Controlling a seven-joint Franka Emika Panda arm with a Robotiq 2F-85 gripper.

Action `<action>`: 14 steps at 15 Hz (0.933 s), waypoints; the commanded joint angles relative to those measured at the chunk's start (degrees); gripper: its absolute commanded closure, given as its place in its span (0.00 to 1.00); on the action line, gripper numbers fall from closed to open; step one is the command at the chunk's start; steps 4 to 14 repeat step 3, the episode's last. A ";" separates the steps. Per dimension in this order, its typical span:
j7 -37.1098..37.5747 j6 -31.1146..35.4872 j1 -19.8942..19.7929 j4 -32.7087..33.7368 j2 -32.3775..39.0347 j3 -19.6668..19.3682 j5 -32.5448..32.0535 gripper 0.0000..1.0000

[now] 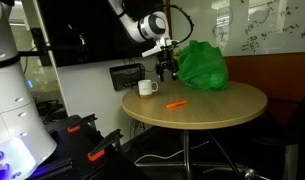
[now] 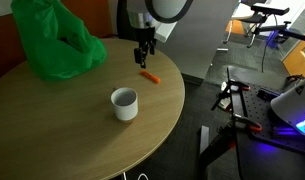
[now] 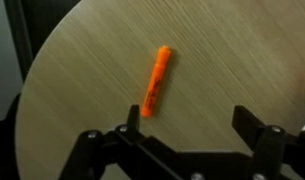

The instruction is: Take the orange marker out of the white and brown mug

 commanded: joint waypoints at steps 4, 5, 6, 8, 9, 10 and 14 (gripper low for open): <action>1.68 -0.42 0.30 -5.32 -9.09 1.13 -0.60 0.00; 1.68 -0.42 0.30 -5.32 -9.09 1.13 -0.60 0.00; 1.68 -0.42 0.30 -5.32 -9.09 1.13 -0.60 0.00; 1.68 -0.42 0.30 -5.32 -9.09 1.13 -0.60 0.00; 1.68 -0.42 0.30 -5.32 -9.09 1.13 -0.60 0.00; 1.68 -0.42 0.30 -5.32 -9.09 1.13 -0.60 0.00; 1.68 -0.42 0.30 -5.32 -9.09 1.13 -0.60 0.00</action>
